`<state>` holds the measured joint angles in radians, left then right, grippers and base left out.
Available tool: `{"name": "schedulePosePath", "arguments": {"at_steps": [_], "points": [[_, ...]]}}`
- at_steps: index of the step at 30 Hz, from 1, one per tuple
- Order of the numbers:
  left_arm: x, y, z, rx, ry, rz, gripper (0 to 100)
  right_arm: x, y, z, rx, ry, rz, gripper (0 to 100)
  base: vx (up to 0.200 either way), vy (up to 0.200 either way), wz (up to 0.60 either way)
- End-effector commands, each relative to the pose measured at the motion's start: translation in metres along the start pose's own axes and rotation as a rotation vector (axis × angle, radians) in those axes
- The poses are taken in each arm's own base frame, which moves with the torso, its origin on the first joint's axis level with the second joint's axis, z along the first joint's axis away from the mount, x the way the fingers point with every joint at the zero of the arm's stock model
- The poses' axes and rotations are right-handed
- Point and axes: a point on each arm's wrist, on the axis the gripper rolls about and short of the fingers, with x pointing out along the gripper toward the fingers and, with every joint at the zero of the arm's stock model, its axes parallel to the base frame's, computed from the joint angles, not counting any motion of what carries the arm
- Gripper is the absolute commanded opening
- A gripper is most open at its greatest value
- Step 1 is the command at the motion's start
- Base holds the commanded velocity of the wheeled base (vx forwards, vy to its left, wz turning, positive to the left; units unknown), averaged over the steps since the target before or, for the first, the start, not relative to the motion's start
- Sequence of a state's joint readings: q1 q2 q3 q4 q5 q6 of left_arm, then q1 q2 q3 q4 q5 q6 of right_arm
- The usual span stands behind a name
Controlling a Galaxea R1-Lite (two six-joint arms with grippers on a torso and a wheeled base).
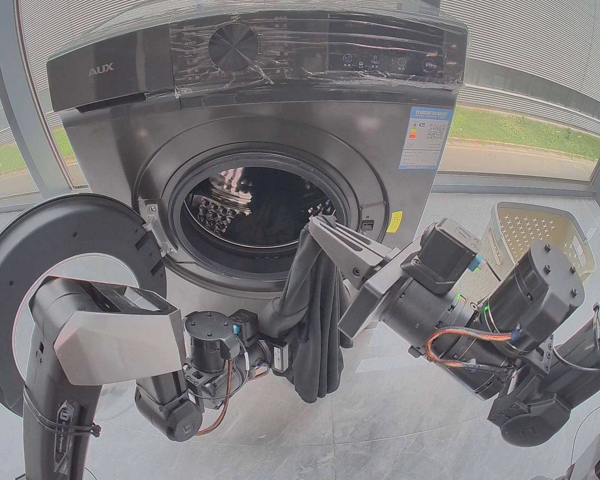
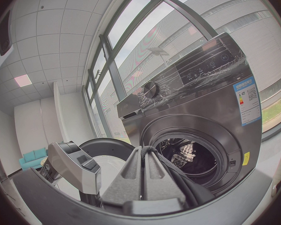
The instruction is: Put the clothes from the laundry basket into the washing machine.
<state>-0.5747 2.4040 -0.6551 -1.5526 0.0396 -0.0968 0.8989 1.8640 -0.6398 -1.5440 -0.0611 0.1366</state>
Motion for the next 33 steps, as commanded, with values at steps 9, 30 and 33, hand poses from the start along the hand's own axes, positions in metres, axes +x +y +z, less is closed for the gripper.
{"name": "schedulePosePath", "arguments": {"at_steps": [9, 30, 33], "points": [[-0.031, -0.015, 0.039, -0.004, -0.076, -0.046, 0, 0.012, -0.035, 0.001, -0.034, -0.028, -0.094, 0, 0.000, 0.000, 0.00], [-0.122, -0.040, 0.083, -0.005, -0.139, -0.202, 0, 0.028, -0.040, -0.015, -0.026, -0.018, -0.104, 0, 0.000, 0.000, 0.00], [-0.116, -0.042, 0.076, -0.003, -0.112, -0.207, 0, 0.026, -0.025, -0.013, -0.013, -0.019, -0.065, 0, 0.000, 0.000, 0.00]]}}
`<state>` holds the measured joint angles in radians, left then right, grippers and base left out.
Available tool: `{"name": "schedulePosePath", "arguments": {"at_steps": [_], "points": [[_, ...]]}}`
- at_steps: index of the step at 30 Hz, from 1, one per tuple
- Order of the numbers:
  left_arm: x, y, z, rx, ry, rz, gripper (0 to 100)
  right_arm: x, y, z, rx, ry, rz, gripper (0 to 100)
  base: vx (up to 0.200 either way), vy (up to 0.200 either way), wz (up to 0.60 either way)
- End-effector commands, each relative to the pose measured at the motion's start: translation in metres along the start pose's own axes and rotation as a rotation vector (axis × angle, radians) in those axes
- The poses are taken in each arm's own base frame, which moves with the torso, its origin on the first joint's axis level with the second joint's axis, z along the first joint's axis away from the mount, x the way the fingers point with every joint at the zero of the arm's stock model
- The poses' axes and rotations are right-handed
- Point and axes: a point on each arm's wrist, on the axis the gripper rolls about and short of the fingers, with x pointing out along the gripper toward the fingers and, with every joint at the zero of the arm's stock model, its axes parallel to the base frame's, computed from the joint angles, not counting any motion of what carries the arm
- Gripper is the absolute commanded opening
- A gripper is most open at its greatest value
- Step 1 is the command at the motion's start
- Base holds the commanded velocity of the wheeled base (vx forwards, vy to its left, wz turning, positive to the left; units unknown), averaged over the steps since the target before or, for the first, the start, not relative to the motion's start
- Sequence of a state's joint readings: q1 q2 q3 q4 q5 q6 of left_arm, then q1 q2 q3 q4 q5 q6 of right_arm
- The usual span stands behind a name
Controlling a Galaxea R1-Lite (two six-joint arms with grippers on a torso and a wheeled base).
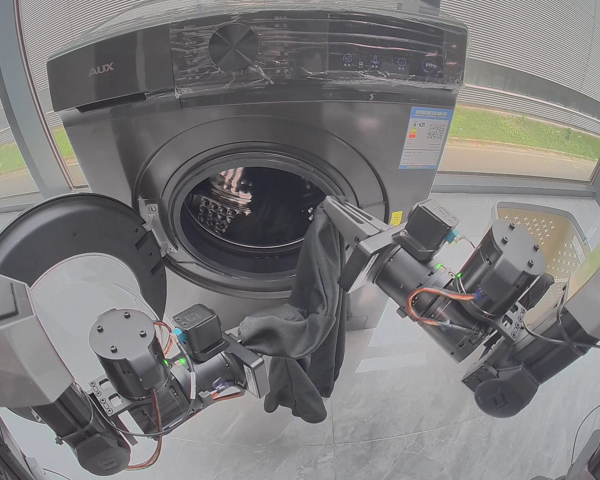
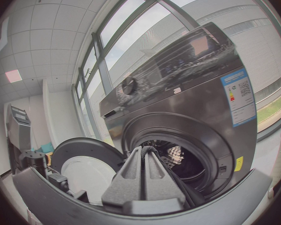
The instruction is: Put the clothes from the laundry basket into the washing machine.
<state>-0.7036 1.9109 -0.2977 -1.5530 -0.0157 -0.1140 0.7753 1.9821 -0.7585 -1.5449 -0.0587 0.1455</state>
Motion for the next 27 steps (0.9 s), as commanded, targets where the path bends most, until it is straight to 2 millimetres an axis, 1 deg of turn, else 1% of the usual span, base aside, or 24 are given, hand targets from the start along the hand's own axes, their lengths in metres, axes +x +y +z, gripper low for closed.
{"name": "schedulePosePath", "arguments": {"at_steps": [1, 8, 13, 17, 18, 21, 23, 27], "points": [[0.004, -0.002, -0.006, -0.002, 0.017, -0.014, 0, -0.005, 0.022, 0.002, 0.020, 0.004, 0.056, 0, 0.000, 0.000, 0.00], [0.015, 0.002, -0.020, -0.006, 0.063, -0.025, 0, -0.006, 0.026, 0.002, 0.024, 0.005, 0.070, 0, 0.000, 0.000, 0.00], [0.021, 0.004, -0.024, -0.007, 0.072, -0.023, 0, -0.008, 0.027, 0.003, 0.025, 0.007, 0.074, 0, 0.000, 0.000, 0.00], [0.020, -0.001, -0.018, -0.005, 0.047, -0.039, 0, -0.007, 0.022, 0.001, 0.020, 0.013, 0.067, 0, 0.000, 0.000, 0.00], [0.017, -0.003, -0.010, -0.004, 0.017, -0.046, 0, -0.006, 0.020, 0.000, 0.022, 0.017, 0.063, 0, 0.000, 0.000, 0.00], [0.010, -0.009, 0.001, -0.002, -0.018, -0.073, 0, -0.003, 0.007, -0.014, 0.028, 0.050, 0.044, 0, 0.000, 0.000, 0.00], [0.002, -0.011, 0.010, -0.001, -0.043, -0.088, 0, -0.004, 0.002, -0.025, 0.038, 0.079, 0.041, 0, 0.000, 0.000, 0.00], [-0.015, -0.012, 0.023, -0.001, -0.085, -0.098, 0, -0.009, 0.006, -0.030, 0.065, 0.111, 0.049, 0, 0.000, 0.000, 0.00]]}}
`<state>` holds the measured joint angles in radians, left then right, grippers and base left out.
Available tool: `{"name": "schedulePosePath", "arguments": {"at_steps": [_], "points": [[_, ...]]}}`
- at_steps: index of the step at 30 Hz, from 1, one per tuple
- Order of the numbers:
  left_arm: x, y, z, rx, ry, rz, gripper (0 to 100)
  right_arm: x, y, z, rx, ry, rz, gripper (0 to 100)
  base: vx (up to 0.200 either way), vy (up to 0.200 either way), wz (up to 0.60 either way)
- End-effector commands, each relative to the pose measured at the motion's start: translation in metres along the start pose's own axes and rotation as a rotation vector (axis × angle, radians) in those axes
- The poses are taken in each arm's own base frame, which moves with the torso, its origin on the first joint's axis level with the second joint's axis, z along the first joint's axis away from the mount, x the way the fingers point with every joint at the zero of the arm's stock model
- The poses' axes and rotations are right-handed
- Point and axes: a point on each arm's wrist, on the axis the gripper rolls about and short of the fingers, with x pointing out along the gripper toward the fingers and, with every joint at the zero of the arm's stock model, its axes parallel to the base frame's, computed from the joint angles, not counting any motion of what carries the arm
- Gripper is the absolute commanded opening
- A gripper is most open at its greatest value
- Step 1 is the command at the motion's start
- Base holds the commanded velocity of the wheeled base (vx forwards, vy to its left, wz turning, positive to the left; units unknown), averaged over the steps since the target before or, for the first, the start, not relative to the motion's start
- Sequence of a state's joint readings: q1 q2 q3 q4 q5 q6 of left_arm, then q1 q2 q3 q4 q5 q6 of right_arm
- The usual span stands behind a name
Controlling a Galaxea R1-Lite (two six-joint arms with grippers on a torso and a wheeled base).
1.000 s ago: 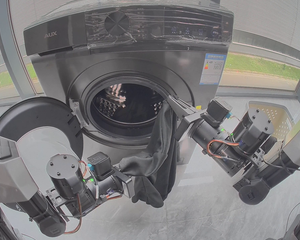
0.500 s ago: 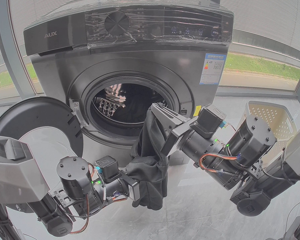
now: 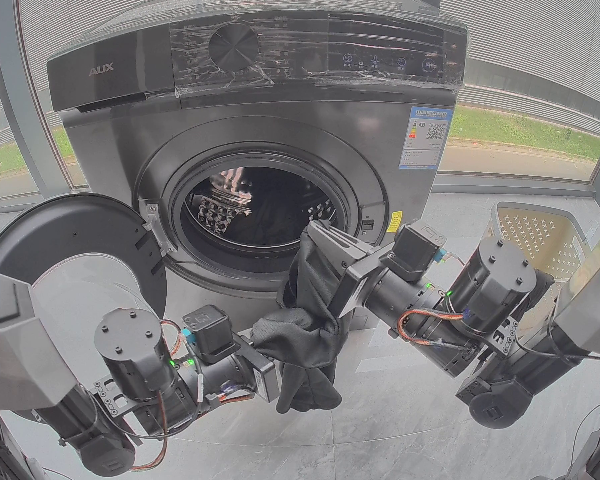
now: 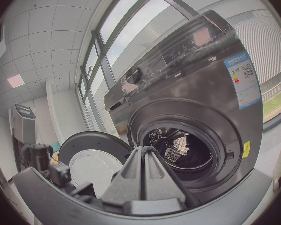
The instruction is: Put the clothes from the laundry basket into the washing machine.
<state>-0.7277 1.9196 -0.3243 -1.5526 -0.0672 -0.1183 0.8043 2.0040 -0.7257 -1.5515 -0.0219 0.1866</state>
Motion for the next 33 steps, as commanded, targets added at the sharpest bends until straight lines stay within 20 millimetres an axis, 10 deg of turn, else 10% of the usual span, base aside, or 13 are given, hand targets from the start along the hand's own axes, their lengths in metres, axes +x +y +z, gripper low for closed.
{"name": "schedulePosePath", "arguments": {"at_steps": [1, 2, 19, 33], "points": [[-0.021, -0.006, 0.024, 0.003, -0.085, -0.022, 0, -0.003, -0.003, -0.016, 0.024, 0.055, -0.006, 0, 0.000, 0.000, 0.00], [-0.023, -0.006, 0.026, -0.001, -0.094, -0.022, 0, -0.004, -0.001, -0.017, 0.025, 0.059, -0.004, 100, 0.000, 0.000, 0.00], [-0.023, 0.013, 0.056, -0.008, -0.226, 0.057, 0, -0.065, -0.016, -0.070, -0.027, 0.388, -0.069, 100, 0.000, 0.000, 0.00], [-0.023, 0.011, 0.056, -0.008, -0.225, 0.051, 0, -0.034, -0.023, -0.120, -0.057, 0.433, 0.017, 100, 0.000, 0.000, 0.00]]}}
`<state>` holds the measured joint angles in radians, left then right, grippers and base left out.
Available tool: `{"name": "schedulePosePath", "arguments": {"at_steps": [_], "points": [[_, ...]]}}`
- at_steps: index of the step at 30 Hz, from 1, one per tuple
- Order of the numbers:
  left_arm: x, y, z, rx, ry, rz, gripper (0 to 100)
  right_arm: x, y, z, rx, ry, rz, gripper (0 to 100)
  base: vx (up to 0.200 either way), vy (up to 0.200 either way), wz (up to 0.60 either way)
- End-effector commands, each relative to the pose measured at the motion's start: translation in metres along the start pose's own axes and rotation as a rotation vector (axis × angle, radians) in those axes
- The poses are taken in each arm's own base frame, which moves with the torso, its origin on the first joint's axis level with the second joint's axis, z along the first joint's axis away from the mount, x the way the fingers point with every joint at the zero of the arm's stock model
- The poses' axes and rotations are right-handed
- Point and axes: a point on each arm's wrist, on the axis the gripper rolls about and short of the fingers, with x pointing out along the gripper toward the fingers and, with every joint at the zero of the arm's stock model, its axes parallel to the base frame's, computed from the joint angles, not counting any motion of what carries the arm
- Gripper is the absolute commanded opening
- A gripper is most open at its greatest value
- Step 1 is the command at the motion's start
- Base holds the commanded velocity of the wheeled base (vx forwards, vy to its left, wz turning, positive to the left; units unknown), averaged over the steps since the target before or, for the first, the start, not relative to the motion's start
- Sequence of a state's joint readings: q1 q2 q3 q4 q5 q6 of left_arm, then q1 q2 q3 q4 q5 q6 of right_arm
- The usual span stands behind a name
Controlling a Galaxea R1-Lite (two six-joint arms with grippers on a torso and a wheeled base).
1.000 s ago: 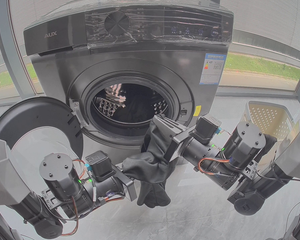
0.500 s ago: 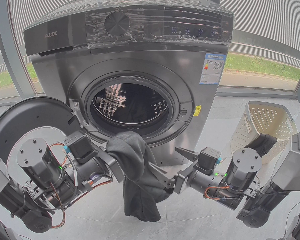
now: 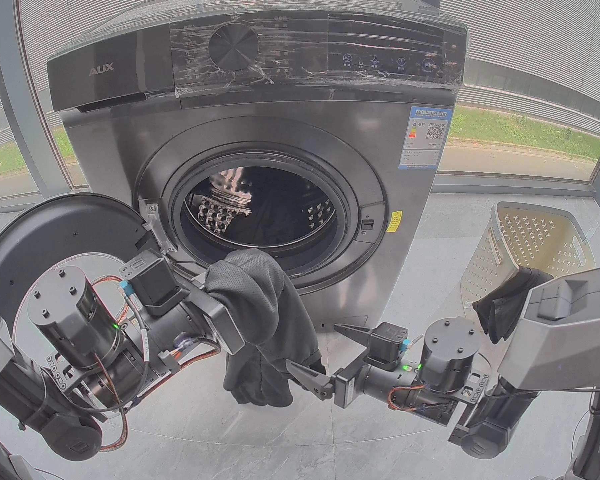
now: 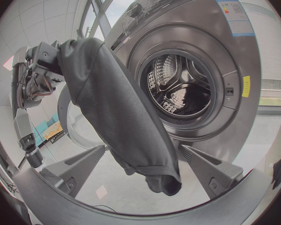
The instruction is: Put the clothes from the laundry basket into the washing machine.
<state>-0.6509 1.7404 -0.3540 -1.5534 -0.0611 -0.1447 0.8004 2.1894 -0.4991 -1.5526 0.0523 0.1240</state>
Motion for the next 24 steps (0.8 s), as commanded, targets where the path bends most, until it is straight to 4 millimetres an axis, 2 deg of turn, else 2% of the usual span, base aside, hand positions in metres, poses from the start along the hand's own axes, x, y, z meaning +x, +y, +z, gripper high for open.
{"name": "schedulePosePath", "arguments": {"at_steps": [1, 7, 17, 23, 24], "points": [[0.000, -0.001, 0.001, 0.000, -0.009, -0.006, 0, 0.026, -0.003, -0.017, -0.010, 0.004, 0.015, 100, 0.000, 0.000, 0.00], [0.000, -0.001, 0.002, -0.001, -0.013, -0.005, 0, 0.052, -0.014, -0.022, -0.016, -0.040, -0.003, 100, 0.000, 0.000, 0.00], [0.002, -0.002, 0.006, 0.000, -0.030, -0.009, 0, 0.076, -0.012, -0.027, -0.020, -0.089, 0.004, 100, 0.000, 0.000, 0.00], [0.001, -0.004, 0.013, -0.003, -0.060, -0.016, 0, 0.084, -0.014, -0.032, -0.018, -0.097, -0.016, 100, 0.000, 0.000, 0.00], [0.001, -0.003, 0.014, -0.003, -0.060, -0.015, 0, 0.084, -0.013, -0.032, -0.018, -0.099, -0.016, 0, 0.000, 0.000, 0.00]]}}
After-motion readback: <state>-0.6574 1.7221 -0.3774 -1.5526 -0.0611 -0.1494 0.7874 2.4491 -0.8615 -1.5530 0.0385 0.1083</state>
